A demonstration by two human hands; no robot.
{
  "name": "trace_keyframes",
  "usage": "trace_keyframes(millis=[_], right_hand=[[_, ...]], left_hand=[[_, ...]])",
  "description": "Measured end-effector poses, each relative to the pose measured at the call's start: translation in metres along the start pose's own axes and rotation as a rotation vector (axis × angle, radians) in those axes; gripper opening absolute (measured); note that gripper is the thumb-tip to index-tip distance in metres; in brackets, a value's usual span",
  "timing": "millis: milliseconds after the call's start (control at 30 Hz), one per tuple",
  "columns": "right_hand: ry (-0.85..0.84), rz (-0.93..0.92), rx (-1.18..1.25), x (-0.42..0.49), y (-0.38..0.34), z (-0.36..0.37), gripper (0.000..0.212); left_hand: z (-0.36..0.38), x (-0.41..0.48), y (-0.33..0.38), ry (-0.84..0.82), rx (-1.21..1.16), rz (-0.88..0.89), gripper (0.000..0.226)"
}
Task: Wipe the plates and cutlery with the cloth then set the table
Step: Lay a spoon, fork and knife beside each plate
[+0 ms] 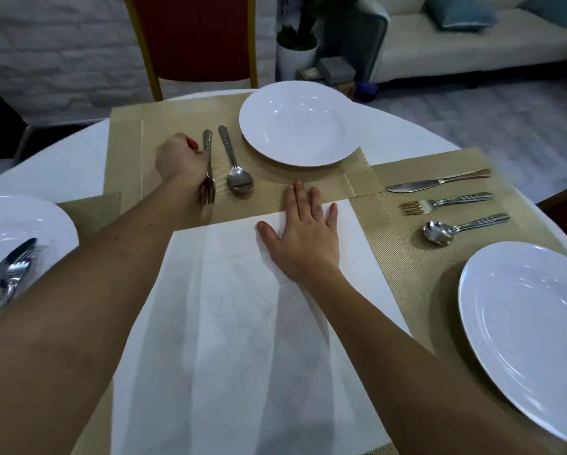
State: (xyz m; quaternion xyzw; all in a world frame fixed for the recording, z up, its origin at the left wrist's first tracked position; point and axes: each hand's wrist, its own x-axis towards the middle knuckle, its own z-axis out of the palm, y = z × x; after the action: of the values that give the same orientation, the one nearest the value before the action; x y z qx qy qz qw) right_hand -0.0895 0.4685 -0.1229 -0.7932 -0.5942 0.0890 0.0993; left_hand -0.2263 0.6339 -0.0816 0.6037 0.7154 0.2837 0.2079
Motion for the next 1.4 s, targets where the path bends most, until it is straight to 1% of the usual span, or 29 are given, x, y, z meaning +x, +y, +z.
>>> trace_keyframes(millis=[67,167,233,400,533,700,767,833,933,967,1033,1067,1133,1200,1300,1400], right_hand=[[-0.001,0.001,-0.003,-0.001,0.000,0.000,0.080],[0.006,0.005,0.001,-0.001,-0.001,0.000,0.081],[0.009,0.005,-0.003,0.000,0.000,0.001,0.081],[0.016,0.008,-0.014,0.001,-0.001,0.002,0.081],[0.010,0.009,-0.023,0.000,-0.001,0.002,0.081],[0.001,0.017,-0.027,0.002,0.001,0.003,0.081],[-0.009,0.019,-0.034,0.003,0.002,0.002,0.081],[-0.017,0.023,-0.037,0.003,0.006,0.002,0.080],[-0.056,0.034,-0.066,0.006,0.015,-0.002,0.080],[-0.081,0.030,-0.073,0.003,0.009,-0.004,0.079],[-0.113,0.097,-0.099,0.004,0.013,-0.010,0.076],[-0.109,0.125,-0.092,0.002,0.006,-0.014,0.074],[-0.081,0.124,-0.029,-0.012,-0.029,-0.021,0.067],[-0.067,0.040,0.023,-0.029,-0.070,-0.025,0.056],[-0.068,-0.162,0.078,-0.059,-0.128,-0.025,0.044],[-0.086,-0.276,0.146,-0.083,-0.175,-0.026,0.037]], left_hand=[[-0.002,-0.005,0.001,-0.001,0.056,0.066,0.025],[-0.003,-0.007,-0.001,-0.053,0.142,0.144,0.026],[-0.003,-0.006,-0.001,-0.043,0.170,0.142,0.025],[-0.004,-0.010,0.001,0.045,0.138,0.094,0.027],[-0.003,-0.012,0.000,0.050,0.120,0.082,0.029],[-0.008,-0.019,0.002,0.046,0.101,0.110,0.034],[-0.019,-0.025,-0.001,0.058,0.124,0.140,0.034],[-0.036,-0.036,-0.008,0.046,0.174,0.179,0.028],[-0.068,-0.064,-0.033,0.020,0.240,0.183,0.022],[-0.091,-0.078,-0.049,0.027,0.239,0.171,0.023],[-0.113,-0.102,-0.075,0.060,0.210,0.205,0.022],[-0.128,-0.114,-0.092,0.108,0.235,0.223,0.021],[-0.168,-0.137,-0.133,0.206,0.359,0.198,0.020],[-0.198,-0.153,-0.168,0.259,0.449,0.117,0.019],[-0.226,-0.170,-0.201,0.205,0.465,-0.051,0.026],[-0.238,-0.178,-0.212,0.087,0.478,-0.119,0.033]])
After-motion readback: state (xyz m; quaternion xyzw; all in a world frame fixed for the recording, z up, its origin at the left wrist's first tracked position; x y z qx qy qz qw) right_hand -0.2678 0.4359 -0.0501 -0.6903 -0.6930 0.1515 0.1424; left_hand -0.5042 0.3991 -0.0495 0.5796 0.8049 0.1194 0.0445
